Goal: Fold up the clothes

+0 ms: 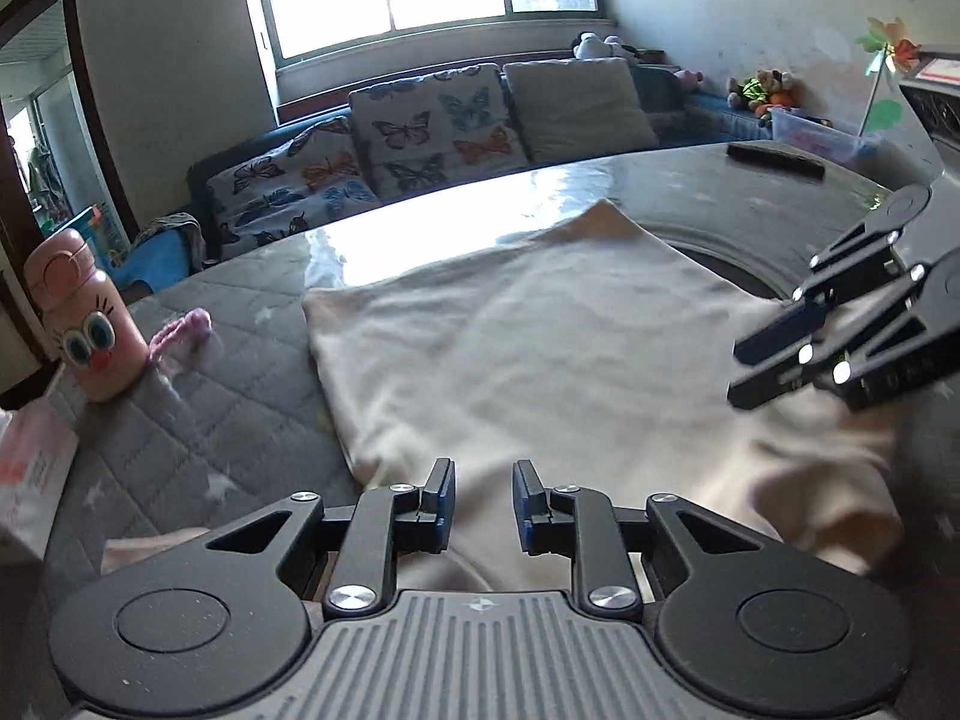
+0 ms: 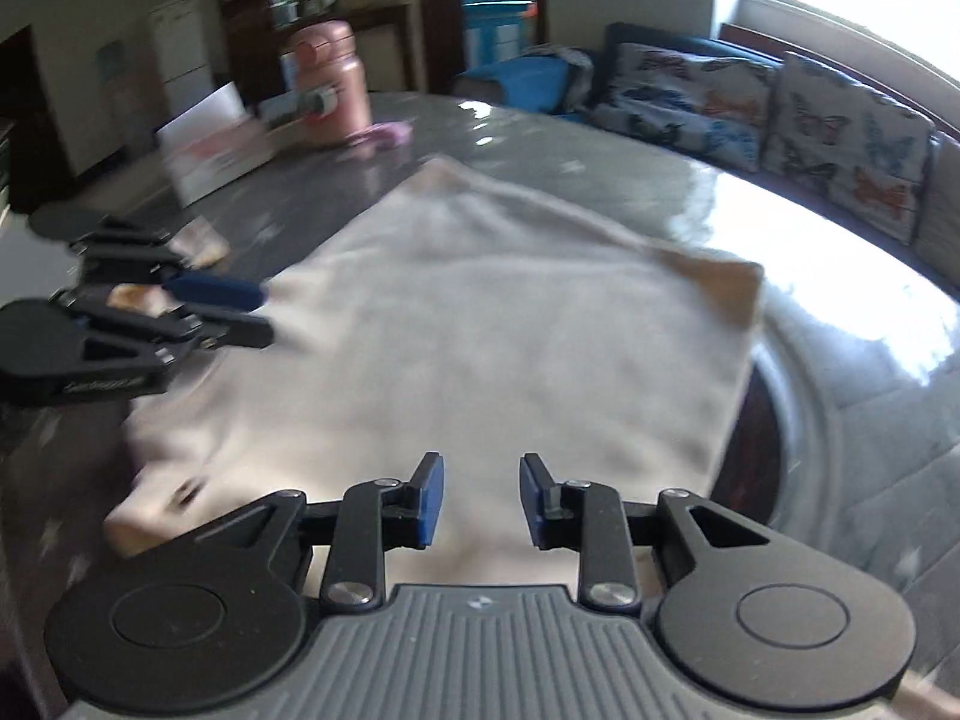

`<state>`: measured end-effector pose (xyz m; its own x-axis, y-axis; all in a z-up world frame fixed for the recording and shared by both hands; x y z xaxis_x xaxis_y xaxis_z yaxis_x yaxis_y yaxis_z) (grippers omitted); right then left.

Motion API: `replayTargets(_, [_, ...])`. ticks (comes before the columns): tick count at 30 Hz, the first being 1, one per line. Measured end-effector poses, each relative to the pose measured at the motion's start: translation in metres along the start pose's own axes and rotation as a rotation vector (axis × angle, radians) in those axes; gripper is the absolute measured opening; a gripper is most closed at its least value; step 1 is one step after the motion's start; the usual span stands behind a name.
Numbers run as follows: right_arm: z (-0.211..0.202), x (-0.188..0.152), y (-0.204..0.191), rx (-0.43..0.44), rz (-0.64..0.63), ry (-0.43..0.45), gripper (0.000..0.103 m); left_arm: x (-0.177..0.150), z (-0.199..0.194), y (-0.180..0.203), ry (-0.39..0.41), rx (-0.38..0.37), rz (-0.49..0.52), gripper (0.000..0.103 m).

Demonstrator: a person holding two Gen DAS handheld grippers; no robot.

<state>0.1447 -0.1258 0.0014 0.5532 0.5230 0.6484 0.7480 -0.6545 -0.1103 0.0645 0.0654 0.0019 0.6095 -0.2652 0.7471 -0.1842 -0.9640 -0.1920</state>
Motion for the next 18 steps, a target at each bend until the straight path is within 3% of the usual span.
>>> replayTargets(5, [-0.007,-0.027,-0.038,0.044,-0.046,0.0,0.031,-0.018,-0.018,0.01,0.016,-0.021,0.023,0.024])
replayTargets(9, [-0.022,-0.039,-0.051,0.008,-0.102,0.019,0.031,-0.022,-0.036,0.015,0.047,-0.029,0.036,0.025])
replayTargets(14, [-0.043,-0.04,-0.056,0.011,-0.091,0.065,0.031,-0.016,-0.058,0.029,0.105,-0.108,0.038,0.029])
replayTargets(18, [-0.051,-0.046,-0.07,0.063,-0.12,0.072,0.03,-0.018,-0.062,0.048,0.119,-0.191,0.091,0.029])
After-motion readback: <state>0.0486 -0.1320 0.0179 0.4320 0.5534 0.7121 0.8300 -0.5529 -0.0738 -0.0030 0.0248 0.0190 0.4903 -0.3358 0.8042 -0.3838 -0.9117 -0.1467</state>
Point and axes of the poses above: each gripper's, at about its wrist camera, not at the fingertips, and z roughly the way its jaws point, y to its right, x to its top, the point moved 1 cm from there along z, roughly the way its jaws point, and after that the axes turned 4 degrees about x, right-handed, at the moved point
